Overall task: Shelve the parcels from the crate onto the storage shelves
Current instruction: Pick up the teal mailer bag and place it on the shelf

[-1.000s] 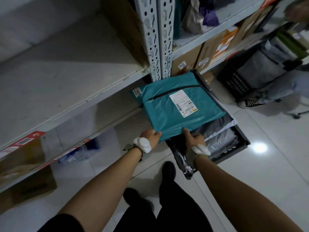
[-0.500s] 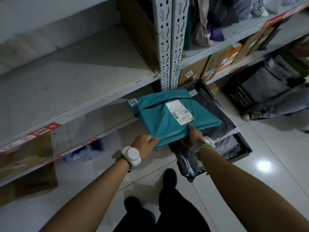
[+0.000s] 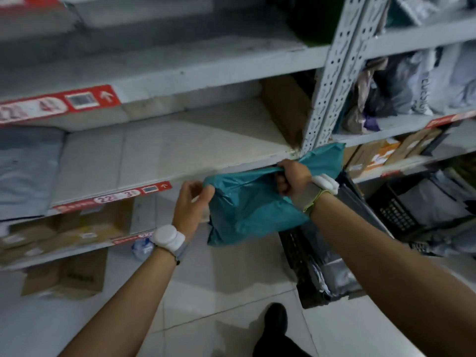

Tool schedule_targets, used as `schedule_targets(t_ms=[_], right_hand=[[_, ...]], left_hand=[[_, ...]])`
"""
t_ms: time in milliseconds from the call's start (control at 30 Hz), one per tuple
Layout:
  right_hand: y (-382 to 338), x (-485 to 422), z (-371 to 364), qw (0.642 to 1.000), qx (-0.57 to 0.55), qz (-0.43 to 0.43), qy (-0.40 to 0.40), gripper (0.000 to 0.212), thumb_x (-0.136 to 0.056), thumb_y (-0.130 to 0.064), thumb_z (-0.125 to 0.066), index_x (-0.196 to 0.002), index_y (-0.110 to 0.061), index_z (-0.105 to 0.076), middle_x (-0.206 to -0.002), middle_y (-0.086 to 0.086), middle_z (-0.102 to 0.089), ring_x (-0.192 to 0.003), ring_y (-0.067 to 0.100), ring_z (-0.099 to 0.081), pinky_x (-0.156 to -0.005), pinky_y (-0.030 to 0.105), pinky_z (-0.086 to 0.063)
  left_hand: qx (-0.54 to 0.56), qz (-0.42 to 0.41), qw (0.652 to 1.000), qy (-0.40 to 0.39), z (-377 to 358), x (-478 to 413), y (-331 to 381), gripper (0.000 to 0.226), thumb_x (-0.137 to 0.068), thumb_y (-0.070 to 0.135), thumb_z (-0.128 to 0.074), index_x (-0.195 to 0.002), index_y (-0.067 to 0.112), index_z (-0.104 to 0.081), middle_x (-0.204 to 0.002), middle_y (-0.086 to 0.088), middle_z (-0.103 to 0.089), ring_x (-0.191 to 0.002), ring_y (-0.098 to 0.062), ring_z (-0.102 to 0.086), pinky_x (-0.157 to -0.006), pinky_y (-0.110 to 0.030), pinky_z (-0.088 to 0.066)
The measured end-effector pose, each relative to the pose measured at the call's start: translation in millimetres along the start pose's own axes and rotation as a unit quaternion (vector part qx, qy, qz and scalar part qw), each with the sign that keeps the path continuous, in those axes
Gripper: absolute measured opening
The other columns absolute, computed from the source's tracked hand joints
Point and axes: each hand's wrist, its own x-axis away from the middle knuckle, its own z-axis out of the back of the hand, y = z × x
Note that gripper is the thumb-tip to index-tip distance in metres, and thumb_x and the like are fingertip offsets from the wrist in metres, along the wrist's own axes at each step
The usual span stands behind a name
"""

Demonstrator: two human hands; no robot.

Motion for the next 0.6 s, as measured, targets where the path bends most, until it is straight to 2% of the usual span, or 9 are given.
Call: schedule_targets(t_ms=[67,133,200,300,367,433,467,533,600], right_hand=[[-18.6,38.0,-22.3,0.999,0.013,0.001,-0.043,0.042,-0.1,-0.029,-0.039,-0.06,-0.015,-0.039,-0.036,-0.004,-0.032,-0.027,0.01,-0.024,-0.05,0.024,-0.015],[-40.9,80.4,-43.4,0.997,0.018,0.017,-0.078,0.041,-0.101,-0.027,-0.032,-0.061,-0.017,-0.036,-0.034,-0.006,-0.03,-0.025,0.008,-0.023,-0.053,0.026,-0.014],[-53.7,123.5,-70.7,0.991,0.041,0.059,-0.111,0.04,-0.1,-0.026,-0.03,-0.062,-0.017,-0.038,-0.035,-0.007,-0.03,-0.026,0.008,-0.024,-0.053,0.026,-0.015],[-66.9,168.9,-102.6,0.979,0.095,0.118,-0.137,0.04,-0.1,-0.029,-0.034,-0.062,-0.017,-0.041,-0.037,-0.005,-0.034,-0.028,0.01,-0.027,-0.05,0.025,-0.017],[-84.4,192.2,-121.9,0.974,0.104,0.152,-0.133,0.04,-0.099,-0.03,-0.036,-0.061,-0.017,-0.04,-0.037,-0.004,-0.035,-0.029,0.011,-0.027,-0.049,0.025,-0.018],[-98.4,219.0,-142.0,0.967,0.099,0.191,-0.135,0.041,-0.099,-0.031,-0.036,-0.061,-0.016,-0.041,-0.037,-0.004,-0.036,-0.028,0.011,-0.028,-0.049,0.025,-0.019],[-104.1,232.0,-151.5,0.964,0.092,0.208,-0.139,0.042,-0.099,-0.032,-0.035,-0.061,-0.016,-0.042,-0.037,-0.004,-0.036,-0.029,0.011,-0.028,-0.049,0.024,-0.02],[-111.9,249.7,-167.5,0.958,0.045,0.24,-0.149,0.043,-0.1,-0.034,-0.034,-0.063,-0.015,-0.046,-0.038,-0.003,-0.039,-0.034,0.013,-0.031,-0.049,0.021,-0.024],[-107.4,263.5,-179.8,0.95,-0.021,0.268,-0.158,0.051,-0.102,-0.041,-0.033,-0.066,-0.012,-0.053,-0.041,0.0,-0.045,-0.038,0.016,-0.037,-0.05,0.021,-0.031]], left_hand=[[-0.003,-0.009,0.998,-0.056,32.2,16.2,-5.0,0.089,-0.058,0.062,-0.082,-0.129,0.02,-0.048,-0.131,0.001,-0.06,-0.123,-0.017,-0.057,-0.1,-0.036,-0.047],[-0.042,-0.029,0.995,-0.09,51.7,32.4,-6.9,0.092,-0.053,0.052,-0.091,-0.131,0.026,-0.047,-0.127,0.011,-0.063,-0.119,-0.009,-0.06,-0.099,-0.035,-0.05],[-0.081,-0.07,0.994,-0.037,70.5,50.5,6.4,0.077,-0.052,0.038,-0.093,-0.118,0.027,-0.053,-0.107,0.018,-0.067,-0.101,-0.001,-0.064,-0.093,-0.032,-0.054],[0.005,-0.124,0.991,0.046,88.5,65.8,41.3,0.069,-0.049,0.039,-0.096,-0.109,0.023,-0.066,-0.101,0.011,-0.074,-0.097,-0.006,-0.069,-0.083,-0.029,-0.058],[0.02,-0.197,0.975,0.098,97.0,72.3,72.4,0.05,-0.06,0.043,-0.091,-0.102,0.03,-0.067,-0.097,0.013,-0.072,-0.091,0.003,-0.067,-0.077,-0.018,-0.055],[0.021,-0.267,0.945,0.186,112.6,88.7,107.5,0.025,-0.077,0.045,-0.079,-0.089,0.027,-0.066,-0.086,0.014,-0.069,-0.078,0.008,-0.063,-0.068,-0.018,-0.051],[0.03,-0.282,0.933,0.221,119.4,94.9,125.4,0.02,-0.083,0.041,-0.074,-0.083,0.022,-0.067,-0.079,0.012,-0.068,-0.071,0.008,-0.061,-0.066,-0.019,-0.049],[0.051,-0.284,0.92,0.267,135.8,94.4,155.8,0.025,-0.091,0.031,-0.069,-0.074,0.013,-0.065,-0.071,0.006,-0.065,-0.061,0.007,-0.055,-0.062,-0.018,-0.046],[0.053,-0.298,0.912,0.277,152.5,90.7,180.4,0.038,-0.092,0.032,-0.067,-0.072,0.0,-0.061,-0.071,-0.004,-0.063,-0.063,-0.005,-0.055,-0.061,-0.026,-0.044]])
